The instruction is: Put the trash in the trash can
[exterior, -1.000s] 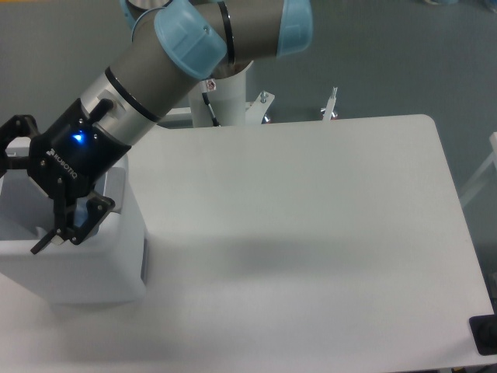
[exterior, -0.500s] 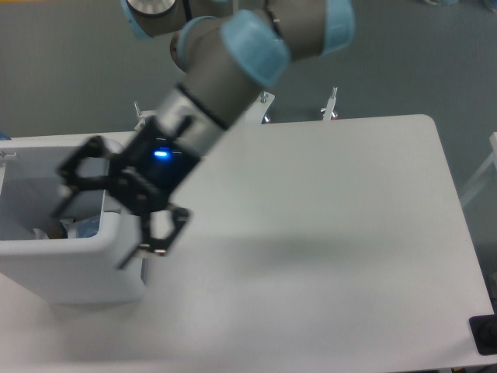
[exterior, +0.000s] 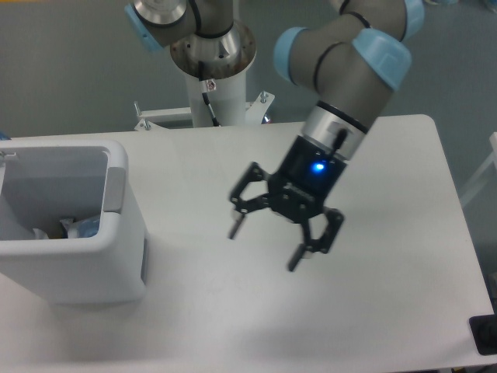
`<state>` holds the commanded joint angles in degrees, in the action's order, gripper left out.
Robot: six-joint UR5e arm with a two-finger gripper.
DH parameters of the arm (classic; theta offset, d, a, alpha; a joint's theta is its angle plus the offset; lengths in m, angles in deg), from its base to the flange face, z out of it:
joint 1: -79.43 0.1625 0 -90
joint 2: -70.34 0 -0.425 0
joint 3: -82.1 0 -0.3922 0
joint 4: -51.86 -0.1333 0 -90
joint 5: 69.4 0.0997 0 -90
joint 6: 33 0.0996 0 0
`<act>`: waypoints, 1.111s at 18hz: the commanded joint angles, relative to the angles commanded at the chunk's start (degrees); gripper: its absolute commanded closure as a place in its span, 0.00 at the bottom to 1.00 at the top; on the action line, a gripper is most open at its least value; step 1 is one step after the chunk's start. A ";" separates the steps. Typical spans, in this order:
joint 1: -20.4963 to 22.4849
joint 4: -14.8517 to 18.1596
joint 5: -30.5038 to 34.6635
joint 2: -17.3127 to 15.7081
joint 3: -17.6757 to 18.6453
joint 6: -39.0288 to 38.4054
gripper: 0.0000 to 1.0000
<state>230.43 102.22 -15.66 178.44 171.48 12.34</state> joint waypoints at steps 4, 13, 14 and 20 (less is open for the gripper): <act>-0.18 0.35 10.66 -0.18 -0.09 4.05 0.00; -2.99 3.16 29.48 1.41 -2.28 8.70 0.00; -3.08 4.03 29.66 1.41 -2.28 10.02 0.00; -4.74 6.06 32.12 1.58 -1.84 10.47 0.00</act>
